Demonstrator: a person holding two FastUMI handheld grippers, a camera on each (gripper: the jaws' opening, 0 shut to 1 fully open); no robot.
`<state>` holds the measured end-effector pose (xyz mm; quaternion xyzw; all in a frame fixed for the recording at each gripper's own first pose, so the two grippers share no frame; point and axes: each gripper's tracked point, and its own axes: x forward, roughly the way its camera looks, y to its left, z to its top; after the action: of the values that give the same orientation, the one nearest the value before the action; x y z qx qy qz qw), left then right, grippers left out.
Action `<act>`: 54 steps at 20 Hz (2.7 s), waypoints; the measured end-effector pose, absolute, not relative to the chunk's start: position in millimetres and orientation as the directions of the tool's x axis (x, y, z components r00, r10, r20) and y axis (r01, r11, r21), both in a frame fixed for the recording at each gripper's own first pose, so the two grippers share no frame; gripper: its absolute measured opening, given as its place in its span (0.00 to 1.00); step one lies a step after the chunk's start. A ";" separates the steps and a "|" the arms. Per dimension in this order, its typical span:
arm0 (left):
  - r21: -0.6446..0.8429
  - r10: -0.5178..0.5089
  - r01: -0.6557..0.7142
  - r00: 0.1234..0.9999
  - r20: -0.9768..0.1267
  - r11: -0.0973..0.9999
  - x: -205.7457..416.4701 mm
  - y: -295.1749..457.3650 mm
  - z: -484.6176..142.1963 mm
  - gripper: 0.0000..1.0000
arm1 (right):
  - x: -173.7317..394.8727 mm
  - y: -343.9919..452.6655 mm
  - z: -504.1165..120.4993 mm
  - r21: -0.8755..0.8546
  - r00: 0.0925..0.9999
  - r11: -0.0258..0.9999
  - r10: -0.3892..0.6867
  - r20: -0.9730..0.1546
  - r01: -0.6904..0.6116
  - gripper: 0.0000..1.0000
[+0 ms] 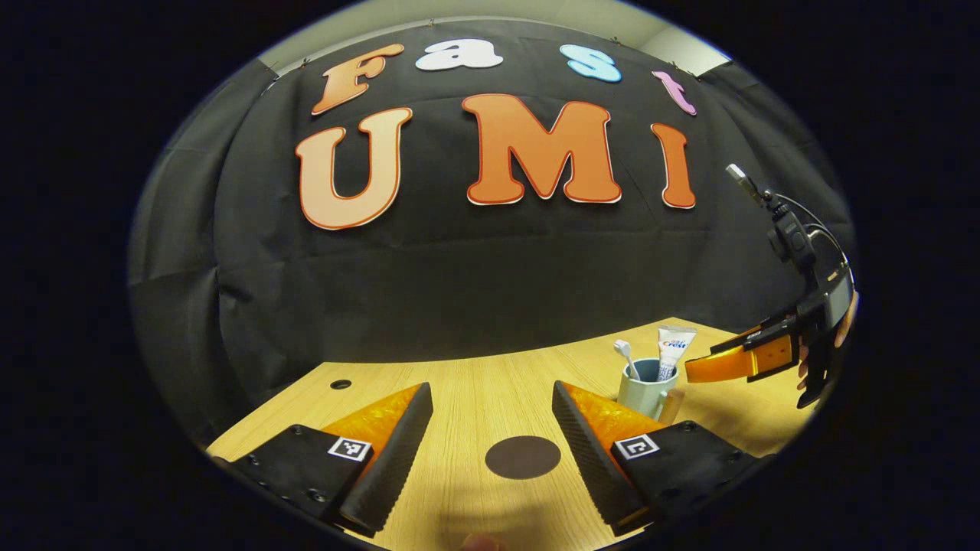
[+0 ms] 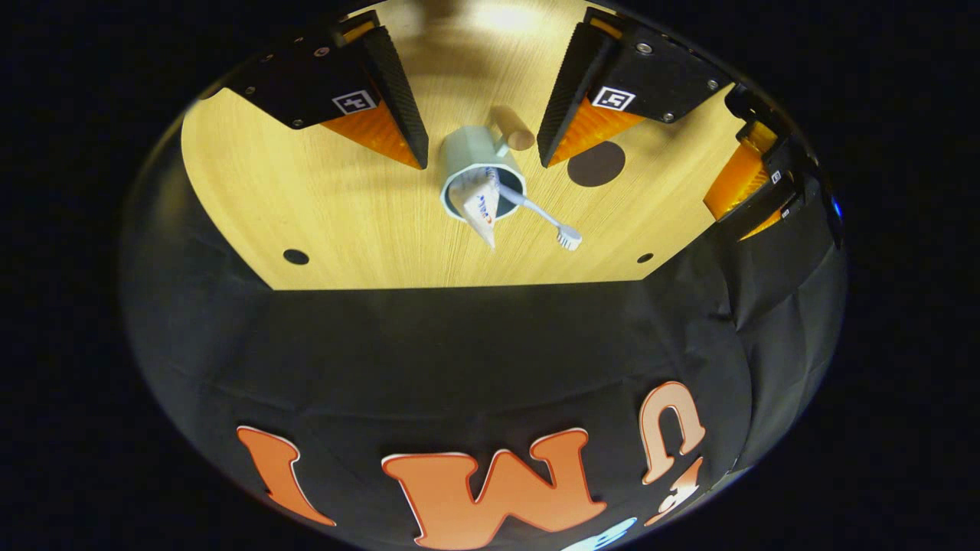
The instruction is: Put the toothbrush and toothpaste on the desktop into the cup, then pick up the cup and place it on the coaster on the desktop.
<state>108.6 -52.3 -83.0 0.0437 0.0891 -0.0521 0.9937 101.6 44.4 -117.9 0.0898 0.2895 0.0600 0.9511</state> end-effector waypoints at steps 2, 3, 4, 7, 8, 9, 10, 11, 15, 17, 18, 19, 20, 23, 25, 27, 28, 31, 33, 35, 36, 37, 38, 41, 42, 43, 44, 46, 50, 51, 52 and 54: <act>0.075 -0.083 0.099 0.979 -0.185 0.992 101.7 -40.6 -89.3 0.99 | 105.9 46.3 -130.3 0.177 0.798 0.983 0.141 -0.586 -0.044 0.87; 0.072 -0.080 0.095 0.979 -0.187 0.993 99.7 -34.9 -90.6 0.99 | 107.9 44.1 -131.3 0.164 0.789 0.986 0.122 -0.602 -0.027 0.87; 0.070 -0.075 0.090 0.978 -0.195 0.993 98.6 -32.7 -93.6 0.99 | 109.2 44.6 -132.0 0.166 0.781 0.986 0.116 -0.614 -0.017 0.87; 0.058 -0.055 0.069 0.976 -0.211 0.996 92.1 -22.5 -101.1 1.00 | 112.6 49.9 -141.2 0.203 0.729 0.979 0.126 -0.673 0.018 0.87; 0.052 -0.048 0.060 0.976 -0.212 0.997 90.2 -17.1 -103.8 1.00 | 113.0 50.7 -145.9 0.205 0.710 0.978 0.124 -0.693 0.029 0.87; 0.045 -0.041 0.052 0.976 -0.212 0.998 88.8 -13.1 -104.6 0.99 | 114.8 52.9 -149.4 0.207 0.694 0.978 0.125 -0.709 0.034 0.86; 0.040 -0.031 0.040 0.976 -0.215 0.998 87.6 -7.8 -106.9 0.99 | 116.9 54.4 -152.6 0.201 0.680 0.979 0.123 -0.723 0.037 0.86; 0.036 -0.022 0.030 0.976 -0.217 0.999 87.8 -3.0 -108.2 0.99 | 119.8 55.1 -155.9 0.190 0.664 0.981 0.117 -0.738 0.039 0.86; 0.020 -0.007 0.012 0.973 -0.230 1.000 82.2 7.6 -111.9 0.99 | 126.2 57.5 -177.2 0.142 0.578 0.989 0.088 -0.812 0.048 0.87; 0.012 -0.001 0.004 0.972 -0.235 1.000 82.0 12.0 -114.2 1.00 | 125.9 58.4 -190.8 0.142 0.534 0.987 0.079 -0.842 0.078 0.86; 0.007 0.001 0.001 0.971 -0.237 1.000 81.2 13.9 -116.6 0.99 | 127.4 57.1 -197.2 0.133 0.520 0.988 0.071 -0.852 0.084 0.85; -0.002 0.002 -0.003 0.970 -0.245 1.000 82.1 15.7 -118.5 1.00 | 128.3 55.6 -204.1 0.122 0.505 0.989 0.063 -0.861 0.084 0.84; -0.010 0.006 -0.009 0.967 -0.255 1.000 81.5 17.6 -123.0 0.99 | 128.9 54.1 -209.1 0.106 0.495 0.990 0.046 -0.868 0.092 0.85; -0.037 -0.001 -0.010 0.959 -0.283 0.999 83.3 17.0 -131.8 1.00 | 129.6 55.5 -220.5 0.090 0.472 0.992 0.035 -0.881 0.094 0.86; -0.037 -0.001 -0.011 0.954 -0.300 0.999 81.8 17.5 -138.4 0.99 | 131.3 58.0 -223.2 0.091 0.474 0.992 0.039 -0.880 0.088 0.81; -0.032 0.001 -0.011 0.952 -0.307 0.999 80.5 17.7 -140.5 0.97 | 132.2 58.4 -224.2 0.078 0.472 0.994 0.031 -0.881 0.080 0.67; -0.032 0.000 -0.010 0.952 -0.307 0.999 81.6 16.9 -139.9 1.00 | 130.4 56.8 -226.2 0.068 0.464 0.995 0.025 -0.885 0.077 0.64; -0.033 0.004 -0.015 0.948 -0.317 0.999 79.1 16.6 -141.1 0.99 | 126.9 57.8 -231.4 0.058 0.437 0.995 0.017 -0.899 0.080 0.48; -0.037 0.000 -0.013 0.945 -0.326 0.999 77.6 15.2 -143.5 0.99 | 128.6 61.5 -234.3 0.061 0.440 0.995 0.018 -0.898 0.083 0.35; -0.038 -0.007 -0.005 0.946 -0.323 0.999 76.9 13.7 -141.9 1.00 | 128.4 62.3 -233.3 0.061 0.452 0.995 0.021 -0.892 0.075 0.28; -0.038 -0.012 0.000 0.949 -0.316 0.999 77.4 12.4 -140.6 1.00 | 130.7 60.4 -231.2 0.064 0.460 0.995 0.021 -0.888 0.078 0.27; -0.029 -0.009 0.000 0.948 -0.317 1.000 78.2 12.5 -140.8 0.99 | 131.7 59.9 -231.6 0.064 0.472 0.994 0.017 -0.882 0.085 0.26; -0.016 -0.001 -0.004 0.947 -0.322 1.000 77.8 14.8 -141.4 1.00 | 132.0 60.8 -232.0 0.066 0.477 0.994 0.015 -0.879 0.092 0.25; -0.013 -0.006 0.002 0.948 -0.318 1.000 75.7 13.2 -139.1 0.96 | 132.8 60.1 -231.6 0.062 0.486 0.994 0.012 -0.874 0.086 0.24; -0.012 -0.007 0.003 0.948 -0.317 1.000 75.7 13.5 -139.1 1.00 | 133.3 60.2 -230.8 0.060 0.487 0.995 0.012 -0.873 0.082 0.25; -0.012 -0.007 0.003 0.948 -0.317 1.000 75.6 13.6 -138.9 1.00 | 134.4 61.0 -230.1 0.062 0.490 0.995 0.018 -0.871 0.074 0.25; -0.014 -0.009 0.005 0.949 -0.316 1.000 75.3 13.0 -138.4 1.00 | 135.8 61.5 -230.2 0.068 0.495 0.995 0.025 -0.868 0.067 0.24; -0.018 -0.017 0.012 0.951 -0.309 1.000 74.0 11.7 -137.2 1.00 | 140.2 61.6 -229.7 0.080 0.512 0.996 0.044 -0.858 0.047 0.24; 0.004 -0.023 0.025 0.962 -0.273 1.000 72.3 10.6 -131.1 1.00 | 144.7 66.0 -230.0 0.114 0.532 0.993 0.096 -0.842 0.001 0.25; 0.010 -0.025 0.028 0.964 -0.265 1.000 71.6 9.4 -129.6 0.99 | 145.8 66.2 -230.6 0.116 0.534 0.993 0.107 -0.839 -0.017 0.25; 0.014 -0.026 0.030 0.966 -0.257 0.999 69.9 8.5 -128.7 0.97 | 147.9 66.0 -229.3 0.116 0.538 0.993 0.115 -0.835 -0.032 0.24; 0.016 -0.031 0.036 0.969 -0.244 0.999 64.9 6.3 -126.1 0.97 | 150.6 67.2 -226.7 0.124 0.540 0.991 0.135 -0.831 -0.057 0.24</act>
<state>64.9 6.3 -126.1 0.0100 0.1227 -0.0167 0.9923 150.6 67.2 -226.7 0.0410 0.4764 0.0549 0.8766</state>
